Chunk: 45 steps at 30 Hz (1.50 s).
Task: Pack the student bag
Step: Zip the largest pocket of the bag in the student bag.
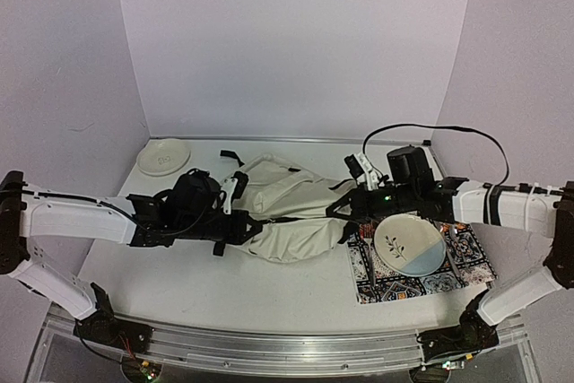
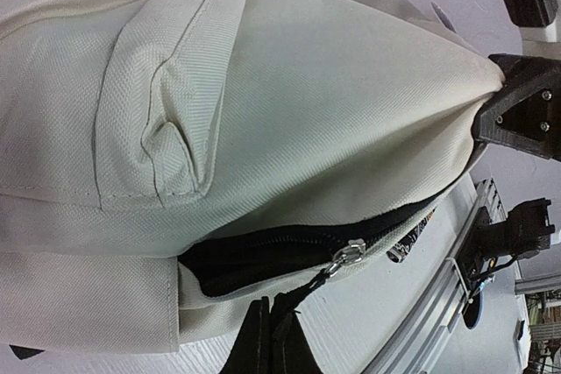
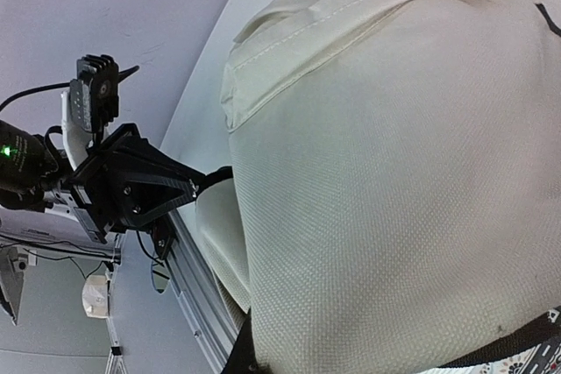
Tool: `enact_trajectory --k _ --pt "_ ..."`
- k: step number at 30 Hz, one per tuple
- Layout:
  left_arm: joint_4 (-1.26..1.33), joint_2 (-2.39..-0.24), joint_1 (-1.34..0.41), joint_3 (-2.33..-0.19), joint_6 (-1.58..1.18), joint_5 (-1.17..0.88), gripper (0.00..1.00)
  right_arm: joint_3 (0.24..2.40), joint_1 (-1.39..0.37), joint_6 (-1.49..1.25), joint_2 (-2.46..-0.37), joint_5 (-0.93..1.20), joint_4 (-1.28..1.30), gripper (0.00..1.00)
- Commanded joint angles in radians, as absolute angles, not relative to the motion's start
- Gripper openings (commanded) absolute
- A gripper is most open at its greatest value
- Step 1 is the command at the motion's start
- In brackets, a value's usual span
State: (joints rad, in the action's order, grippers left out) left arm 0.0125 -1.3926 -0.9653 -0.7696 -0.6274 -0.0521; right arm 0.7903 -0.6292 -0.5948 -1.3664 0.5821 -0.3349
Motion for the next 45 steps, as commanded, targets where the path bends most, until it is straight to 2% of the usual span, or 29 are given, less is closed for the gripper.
enact_trajectory --k 1,7,14,19,27,30,35,45 --pt "-0.403 -1.339 -0.833 -0.720 -0.666 0.262 0.00 0.830 -0.520 -0.541 -1.387 0.516 -0.284 0.00" --pt "-0.414 -1.390 -0.831 -0.792 -0.631 0.256 0.00 0.828 -0.542 -0.522 -1.434 0.526 -0.296 0.00" --pt "-0.295 -1.355 -0.835 -0.852 -0.616 0.030 0.00 0.890 -0.623 -0.491 -1.499 0.513 -0.281 0.01" --pt "-0.263 -1.372 -0.896 -1.010 -0.570 -0.062 0.00 0.934 -0.672 -0.489 -1.576 0.488 -0.283 0.00" --pt "-0.250 -1.547 -1.021 -1.227 -0.506 -0.124 0.00 0.952 -0.697 -0.482 -1.575 0.450 -0.278 0.00" --pt "-0.252 -1.545 -1.021 -1.227 -0.499 -0.085 0.00 0.942 -0.697 -0.468 -1.557 0.430 -0.261 0.00" --pt "-0.320 -1.502 -0.969 -1.161 -0.518 0.093 0.00 0.903 -0.689 -0.447 -1.516 0.398 -0.241 0.00" --pt "-0.382 -1.460 -0.841 -0.918 -0.550 0.193 0.00 0.831 -0.585 -0.443 -1.331 0.420 -0.227 0.00"
